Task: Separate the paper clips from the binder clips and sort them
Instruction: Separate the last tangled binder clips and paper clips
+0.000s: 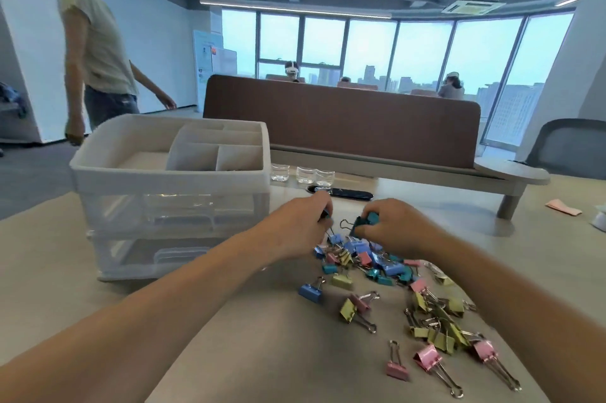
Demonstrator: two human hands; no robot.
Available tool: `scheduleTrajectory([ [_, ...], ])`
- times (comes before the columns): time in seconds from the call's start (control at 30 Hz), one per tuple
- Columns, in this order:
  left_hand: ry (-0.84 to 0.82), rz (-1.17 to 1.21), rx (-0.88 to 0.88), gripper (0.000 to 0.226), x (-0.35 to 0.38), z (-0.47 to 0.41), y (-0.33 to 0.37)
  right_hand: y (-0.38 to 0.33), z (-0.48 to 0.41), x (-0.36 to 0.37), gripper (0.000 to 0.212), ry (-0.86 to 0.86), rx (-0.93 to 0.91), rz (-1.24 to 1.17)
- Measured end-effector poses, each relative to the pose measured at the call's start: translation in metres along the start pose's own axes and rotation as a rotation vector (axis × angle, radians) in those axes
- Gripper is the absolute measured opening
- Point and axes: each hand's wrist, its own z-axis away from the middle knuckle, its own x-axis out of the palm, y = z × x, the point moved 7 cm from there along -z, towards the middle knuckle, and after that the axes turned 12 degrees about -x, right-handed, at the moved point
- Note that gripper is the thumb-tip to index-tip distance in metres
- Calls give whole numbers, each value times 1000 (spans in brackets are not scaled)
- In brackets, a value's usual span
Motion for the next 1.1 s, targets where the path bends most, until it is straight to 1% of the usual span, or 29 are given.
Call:
scheduleTrajectory([
  [0.17,112,-87,23,8,-50,12,4,-41,-18,-32,20,-5,-60,-18],
  [0.3,205,-87,33,7,-98,18,-3,-76,-41,-49,20,5,-120,-78],
  [0.43,303,-74,7,4,-141,17,-19,-104,-68,-58,20,25,-161,-103],
  [0.6,350,-59,-27,16,-186,0,-51,-125,-112,-70,21,83,-198,-193],
  [0.73,348,-111,-103,7,-216,-23,-79,-138,-157,-75,16,100,-211,-198],
  [0.83,337,-128,-154,10,-228,-44,-101,-144,-188,-71,15,90,-218,-188],
  [0.93,296,-140,-185,7,-232,-61,-116,-150,-210,-67,15,84,-238,-128],
  [1.1,180,-187,-161,7,-223,-74,-119,-157,-230,-54,13,20,-256,-25],
])
